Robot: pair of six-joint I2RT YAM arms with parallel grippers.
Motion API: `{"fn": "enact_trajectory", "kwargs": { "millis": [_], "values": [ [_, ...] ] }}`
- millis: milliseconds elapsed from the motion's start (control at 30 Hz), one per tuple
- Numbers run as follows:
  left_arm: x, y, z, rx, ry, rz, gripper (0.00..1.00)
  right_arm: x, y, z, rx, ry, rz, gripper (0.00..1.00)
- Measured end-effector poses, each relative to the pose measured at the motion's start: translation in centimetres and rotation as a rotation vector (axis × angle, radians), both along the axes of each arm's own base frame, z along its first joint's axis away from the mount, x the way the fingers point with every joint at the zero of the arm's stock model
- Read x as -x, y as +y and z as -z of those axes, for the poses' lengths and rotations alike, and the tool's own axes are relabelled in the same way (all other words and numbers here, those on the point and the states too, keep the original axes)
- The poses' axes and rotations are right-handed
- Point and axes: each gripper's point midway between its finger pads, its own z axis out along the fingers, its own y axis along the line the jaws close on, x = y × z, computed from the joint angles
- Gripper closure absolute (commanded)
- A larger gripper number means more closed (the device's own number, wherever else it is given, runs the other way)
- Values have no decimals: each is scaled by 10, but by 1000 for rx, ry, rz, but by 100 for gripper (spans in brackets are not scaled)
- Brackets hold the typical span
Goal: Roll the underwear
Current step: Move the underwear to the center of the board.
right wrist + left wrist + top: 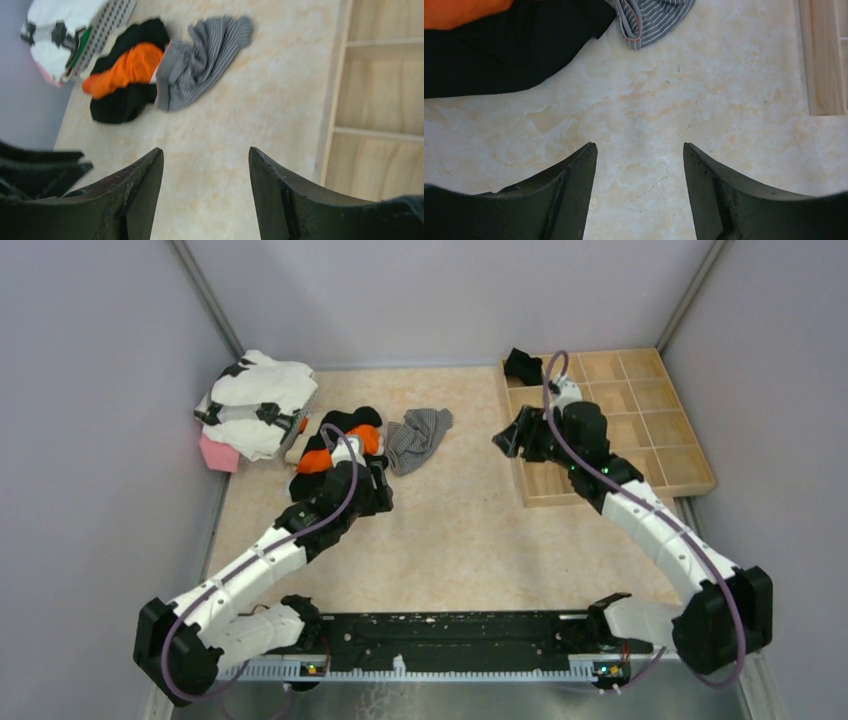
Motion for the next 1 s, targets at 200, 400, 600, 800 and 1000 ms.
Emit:
{"fn": "enact_trajectory", "kwargs": {
  "millis": [200,400,600,800,1000],
  "values": [
    [3,15,-40,15,-61,-36,24,56,37,26,36,47,-105,38],
    [26,41,-59,7,-100,-66,18,73,115,74,162,97,-287,38],
    [43,64,-73,-4,-154,-99,16,47,184,113,251,127,-349,42],
    [46,71,-75,-14,-170,-115,15,-8,233,123,262,97,-296,46],
    [46,72,-71,-30,-165,-110,15,-46,264,143,290,100,-262,52]
  ]
}}
